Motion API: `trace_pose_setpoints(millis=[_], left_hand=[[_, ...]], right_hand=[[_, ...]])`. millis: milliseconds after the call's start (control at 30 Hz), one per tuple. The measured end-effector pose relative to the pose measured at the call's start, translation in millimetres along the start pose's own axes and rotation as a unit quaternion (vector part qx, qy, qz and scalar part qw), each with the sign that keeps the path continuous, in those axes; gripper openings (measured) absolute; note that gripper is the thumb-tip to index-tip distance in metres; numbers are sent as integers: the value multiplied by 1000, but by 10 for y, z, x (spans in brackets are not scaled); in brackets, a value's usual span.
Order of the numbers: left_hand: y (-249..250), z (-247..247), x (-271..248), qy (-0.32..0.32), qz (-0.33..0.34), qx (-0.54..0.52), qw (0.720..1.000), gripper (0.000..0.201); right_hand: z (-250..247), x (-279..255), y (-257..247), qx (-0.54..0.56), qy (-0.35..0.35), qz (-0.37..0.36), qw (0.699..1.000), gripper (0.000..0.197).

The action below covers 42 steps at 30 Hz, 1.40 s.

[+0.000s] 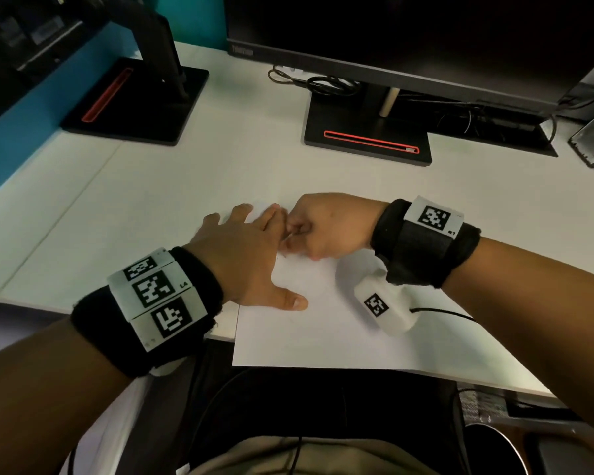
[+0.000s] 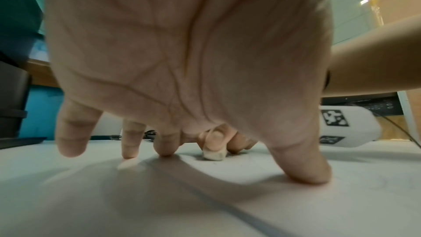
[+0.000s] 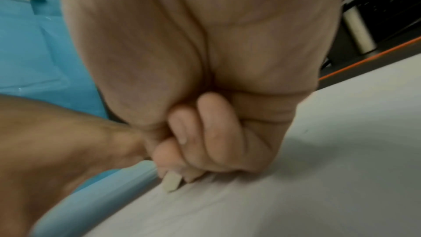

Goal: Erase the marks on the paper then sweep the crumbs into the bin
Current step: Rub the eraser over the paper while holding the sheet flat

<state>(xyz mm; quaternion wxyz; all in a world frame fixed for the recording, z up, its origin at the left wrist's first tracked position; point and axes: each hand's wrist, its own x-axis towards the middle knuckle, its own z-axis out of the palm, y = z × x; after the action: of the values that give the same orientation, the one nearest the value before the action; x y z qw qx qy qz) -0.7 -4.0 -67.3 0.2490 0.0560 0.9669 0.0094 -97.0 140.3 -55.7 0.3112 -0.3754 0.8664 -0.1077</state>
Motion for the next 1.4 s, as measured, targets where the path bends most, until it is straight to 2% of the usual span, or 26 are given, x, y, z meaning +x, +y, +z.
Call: trace_pose_setpoints(millis=[100,233,333,400,533,667,800,933,1033,1100,1200,1300,1400], left_hand=[[-15,19,-8,24,6,-8,1000,136],[-40,32,-19,30,10,-13,999,139],[-35,31,-18,37,2,-14,999,140],[-35,32,-24,39,0,-13,999,140],[-19,13,-31,27,2,-4,1000,138],[-7,-2,-12,14,4,7,1000,136],[-3,-3,7,5,5,21,1000,129],[11,-13,1,-5,1,29,1000,129],[18,-24,10,-10,-3,28,1000,129],[28,-27,19,-12,-4,28,1000,129],[34,-22,17,-12,-5,26,1000,130],[33,-24,11,-14,-7,26,1000,130],[38,-33,7,-18,-9,29,999,130]], right_hand=[[-44,19,34,36,39,20,998,41],[51,-7,-50,49,17,11,999,35],[-47,4,1,76,40,50,995,37],[-68,16,13,56,53,47,996,40],[-11,-54,15,33,23,38,998,40],[-122,-80,164,44,65,69,995,41],[-18,-132,131,28,20,46,998,40],[-149,-140,232,41,62,74,994,40],[-41,-167,159,10,33,44,998,42],[-47,-192,172,26,24,52,998,42],[-149,-196,236,32,47,74,996,40],[-49,-214,185,4,21,43,999,38],[-84,-250,254,32,23,66,997,39]])
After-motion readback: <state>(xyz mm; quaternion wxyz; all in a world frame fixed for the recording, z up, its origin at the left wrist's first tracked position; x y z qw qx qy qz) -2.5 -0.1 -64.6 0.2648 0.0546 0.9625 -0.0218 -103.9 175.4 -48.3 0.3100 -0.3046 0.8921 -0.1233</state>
